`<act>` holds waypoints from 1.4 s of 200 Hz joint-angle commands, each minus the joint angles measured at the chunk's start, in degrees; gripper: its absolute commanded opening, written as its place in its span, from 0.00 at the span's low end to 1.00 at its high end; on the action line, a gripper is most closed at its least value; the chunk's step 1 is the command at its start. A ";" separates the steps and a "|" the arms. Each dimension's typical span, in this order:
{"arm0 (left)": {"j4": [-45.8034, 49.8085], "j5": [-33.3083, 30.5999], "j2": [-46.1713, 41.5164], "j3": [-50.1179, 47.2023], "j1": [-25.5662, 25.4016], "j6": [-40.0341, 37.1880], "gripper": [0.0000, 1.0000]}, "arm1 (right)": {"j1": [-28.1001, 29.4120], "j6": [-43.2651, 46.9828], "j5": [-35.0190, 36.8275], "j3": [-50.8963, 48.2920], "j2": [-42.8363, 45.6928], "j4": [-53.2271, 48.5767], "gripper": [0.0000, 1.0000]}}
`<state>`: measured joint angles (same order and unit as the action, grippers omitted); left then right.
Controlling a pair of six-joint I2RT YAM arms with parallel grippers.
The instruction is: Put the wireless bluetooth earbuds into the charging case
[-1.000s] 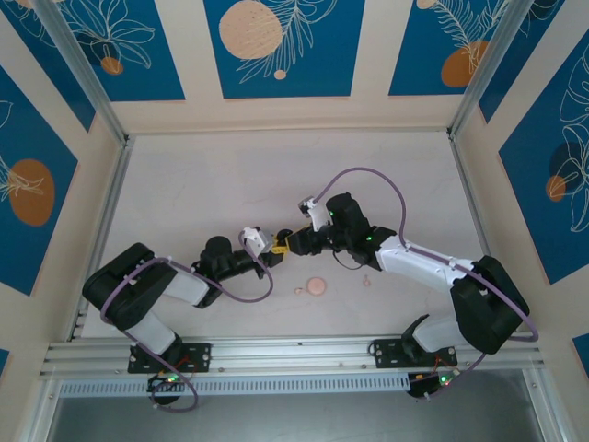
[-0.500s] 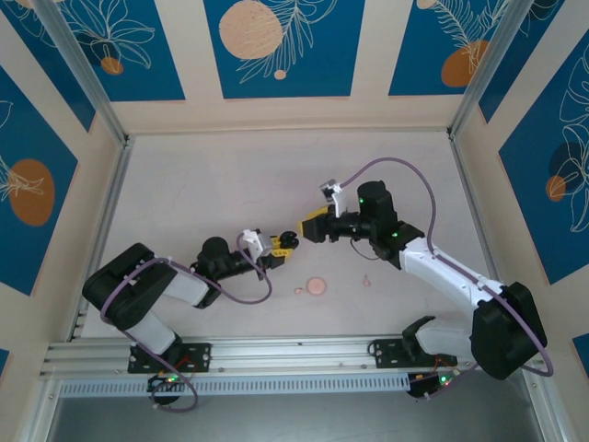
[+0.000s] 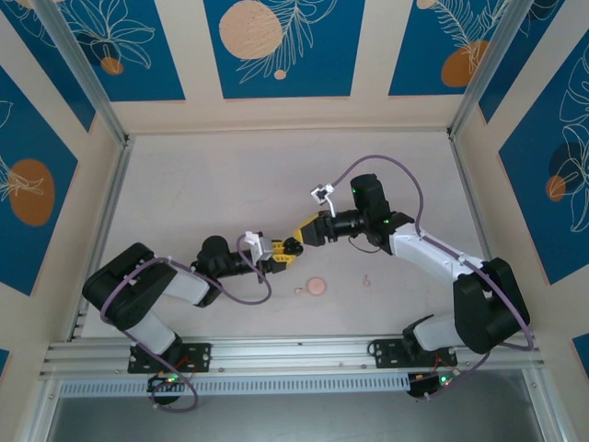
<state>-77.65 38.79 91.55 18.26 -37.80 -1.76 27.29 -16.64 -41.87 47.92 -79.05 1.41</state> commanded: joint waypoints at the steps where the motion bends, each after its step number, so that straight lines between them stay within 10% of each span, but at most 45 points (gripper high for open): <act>1: -2.95 2.01 -0.87 1.08 -0.36 0.97 0.09 | 0.79 1.51 -3.83 1.96 -1.32 -1.85 0.60; 139: -2.97 -3.13 -0.82 -0.16 -0.35 0.70 0.09 | -0.24 -0.16 -7.20 -3.83 6.80 2.45 0.48; 280: 9.59 -7.48 -7.55 1.03 -0.28 6.58 0.10 | -3.01 -0.80 7.19 -7.76 12.36 5.04 0.53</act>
<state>-72.60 32.62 86.94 18.26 -37.78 1.72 24.64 -18.41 -37.43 40.45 -69.56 5.19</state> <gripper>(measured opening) 0.179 0.528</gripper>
